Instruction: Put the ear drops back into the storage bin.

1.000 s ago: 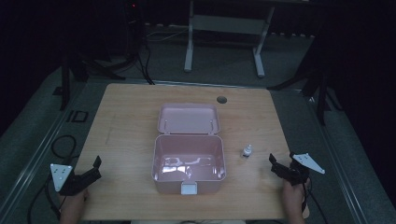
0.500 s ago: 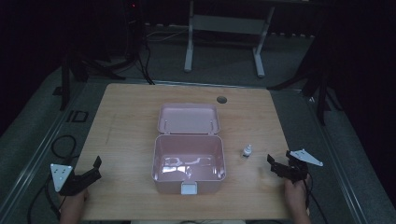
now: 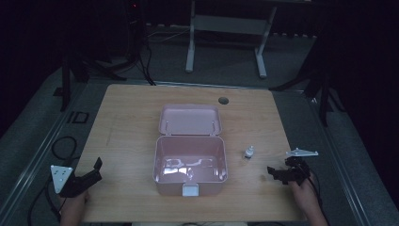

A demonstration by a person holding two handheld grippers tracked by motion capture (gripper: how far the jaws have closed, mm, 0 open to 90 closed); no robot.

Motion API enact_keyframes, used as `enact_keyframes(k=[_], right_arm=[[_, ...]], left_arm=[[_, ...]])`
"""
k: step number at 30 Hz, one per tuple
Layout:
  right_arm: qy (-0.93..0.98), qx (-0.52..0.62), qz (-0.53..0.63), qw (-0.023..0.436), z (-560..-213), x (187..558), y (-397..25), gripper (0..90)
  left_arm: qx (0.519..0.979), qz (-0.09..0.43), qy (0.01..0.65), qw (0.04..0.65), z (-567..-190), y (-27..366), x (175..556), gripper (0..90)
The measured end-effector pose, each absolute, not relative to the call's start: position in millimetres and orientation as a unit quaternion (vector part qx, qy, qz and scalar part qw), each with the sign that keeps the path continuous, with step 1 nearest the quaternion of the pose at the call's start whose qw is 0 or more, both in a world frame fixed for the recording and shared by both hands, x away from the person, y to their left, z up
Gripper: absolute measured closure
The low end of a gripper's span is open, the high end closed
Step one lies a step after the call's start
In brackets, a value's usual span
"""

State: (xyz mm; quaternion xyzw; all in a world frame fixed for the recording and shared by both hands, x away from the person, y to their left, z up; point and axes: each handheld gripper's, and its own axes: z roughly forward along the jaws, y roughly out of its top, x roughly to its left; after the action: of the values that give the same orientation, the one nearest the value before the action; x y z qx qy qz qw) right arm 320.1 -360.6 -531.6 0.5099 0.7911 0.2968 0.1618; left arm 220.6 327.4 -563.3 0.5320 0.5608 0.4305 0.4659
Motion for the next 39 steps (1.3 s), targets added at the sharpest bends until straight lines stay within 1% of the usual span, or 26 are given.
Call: enact_keyframes(k=[5, 7, 17, 19, 20, 22, 29, 35, 39], right_arm=[[0.811, 0.498, 0.269, 0.149, -525.5, 321.1, -356.1, 9.7], [0.827, 0.487, 0.240, 0.143, -521.0, 321.8, -351.5, 9.6], [0.871, 0.462, 0.140, 0.086, -511.6, 323.7, -342.0, 9.6], [0.874, 0.461, 0.131, 0.083, -511.2, 323.6, -341.2, 9.7], [0.879, 0.458, 0.112, 0.072, -509.8, 323.6, -340.2, 9.6], [0.883, 0.456, 0.094, 0.064, -508.2, 323.4, -339.5, 9.7], [0.891, 0.448, 0.055, 0.048, -505.8, 323.3, -340.3, 9.8], [0.902, 0.431, -0.005, 0.023, -507.3, 324.0, -336.4, 9.8], [0.901, 0.434, -0.012, 0.015, -508.0, 326.5, -334.6, 9.8]], left_arm=[[0.532, 0.430, 0.561, 0.466, -563.2, 327.5, 220.6, 0.5], [0.532, 0.430, 0.561, 0.466, -563.3, 327.5, 220.6, 0.5], [0.533, 0.429, 0.561, 0.466, -563.2, 327.4, 220.6, 0.5], [0.533, 0.429, 0.561, 0.466, -563.2, 327.4, 220.6, 0.5], [0.533, 0.429, 0.561, 0.466, -563.2, 327.5, 220.6, 0.5], [0.533, 0.429, 0.561, 0.467, -563.2, 327.4, 220.6, 0.5], [0.533, 0.428, 0.561, 0.467, -563.2, 327.6, 220.7, 0.5], [0.533, 0.427, 0.561, 0.467, -563.2, 327.7, 220.9, 0.5], [0.533, 0.426, 0.561, 0.468, -563.2, 328.0, 221.0, 0.5]])
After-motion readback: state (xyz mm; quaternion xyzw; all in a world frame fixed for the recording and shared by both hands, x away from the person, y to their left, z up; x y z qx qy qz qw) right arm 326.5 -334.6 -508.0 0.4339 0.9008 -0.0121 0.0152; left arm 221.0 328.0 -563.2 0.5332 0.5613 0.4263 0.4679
